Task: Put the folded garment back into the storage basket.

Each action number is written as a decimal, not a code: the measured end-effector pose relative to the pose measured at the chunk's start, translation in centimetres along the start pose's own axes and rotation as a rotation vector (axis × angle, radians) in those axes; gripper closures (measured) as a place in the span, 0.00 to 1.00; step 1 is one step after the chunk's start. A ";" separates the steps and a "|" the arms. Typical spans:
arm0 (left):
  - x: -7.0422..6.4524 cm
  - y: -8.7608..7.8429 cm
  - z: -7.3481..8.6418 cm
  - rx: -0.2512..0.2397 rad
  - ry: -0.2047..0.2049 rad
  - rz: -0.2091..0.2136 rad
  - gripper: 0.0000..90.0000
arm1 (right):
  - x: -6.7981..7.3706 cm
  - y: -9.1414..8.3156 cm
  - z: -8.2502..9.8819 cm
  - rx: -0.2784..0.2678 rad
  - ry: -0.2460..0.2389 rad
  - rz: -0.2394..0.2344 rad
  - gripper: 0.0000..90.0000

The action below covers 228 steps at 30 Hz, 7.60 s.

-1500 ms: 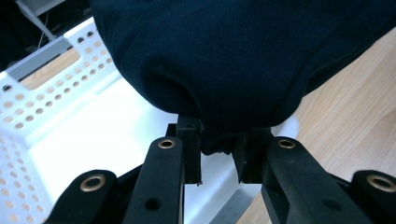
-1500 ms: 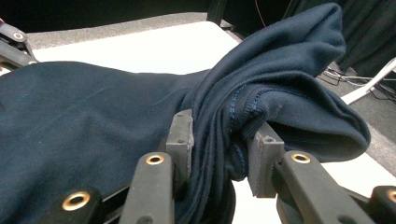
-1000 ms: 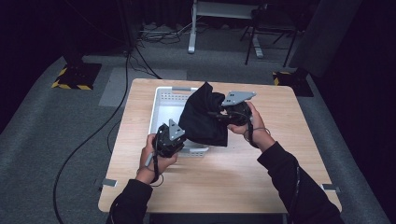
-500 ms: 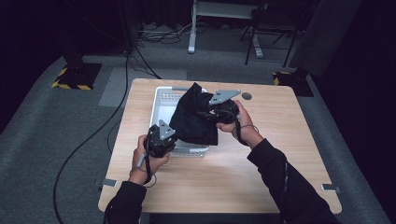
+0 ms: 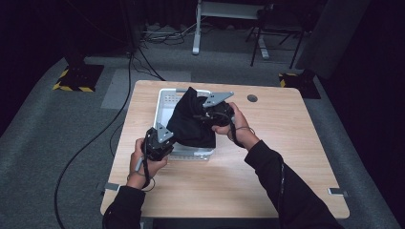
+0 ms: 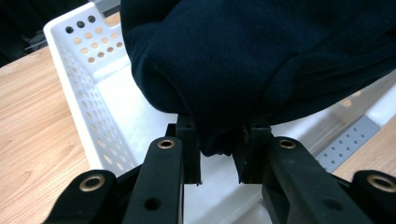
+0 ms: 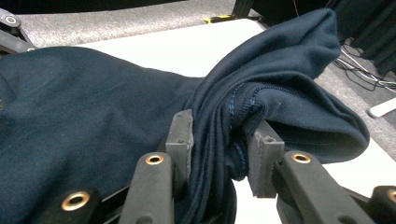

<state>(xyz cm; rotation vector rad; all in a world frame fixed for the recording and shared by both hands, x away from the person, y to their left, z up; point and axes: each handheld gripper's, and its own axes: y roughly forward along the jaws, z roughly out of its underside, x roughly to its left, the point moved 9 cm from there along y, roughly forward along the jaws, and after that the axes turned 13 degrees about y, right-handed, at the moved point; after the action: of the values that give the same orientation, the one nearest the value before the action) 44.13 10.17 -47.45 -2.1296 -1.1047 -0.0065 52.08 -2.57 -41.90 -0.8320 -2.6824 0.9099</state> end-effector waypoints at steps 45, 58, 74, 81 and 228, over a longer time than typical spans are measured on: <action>1.2 2.1 2.2 0.112 -0.010 -0.034 0.82 | -0.8 4.9 1.3 0.088 0.037 0.003 0.73; 1.3 2.6 2.5 0.132 -0.024 -0.029 0.81 | -1.2 5.6 1.6 0.108 0.059 0.013 0.73; 1.2 2.7 2.6 0.134 -0.030 -0.011 0.80 | -1.6 6.2 2.3 0.130 0.091 0.021 0.71; 1.0 2.8 2.7 0.140 -0.024 0.000 0.76 | -1.7 6.2 2.5 0.136 0.085 0.034 0.69; -14.5 -1.2 -6.6 -0.203 0.315 0.152 0.01 | 2.3 -9.7 10.2 0.081 -0.320 0.237 0.03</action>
<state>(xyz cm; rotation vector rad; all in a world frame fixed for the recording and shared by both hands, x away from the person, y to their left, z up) 36.16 -3.69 -46.47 -2.2882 -0.7832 -0.3842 42.31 -12.76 -44.12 -1.0856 -2.8257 1.2970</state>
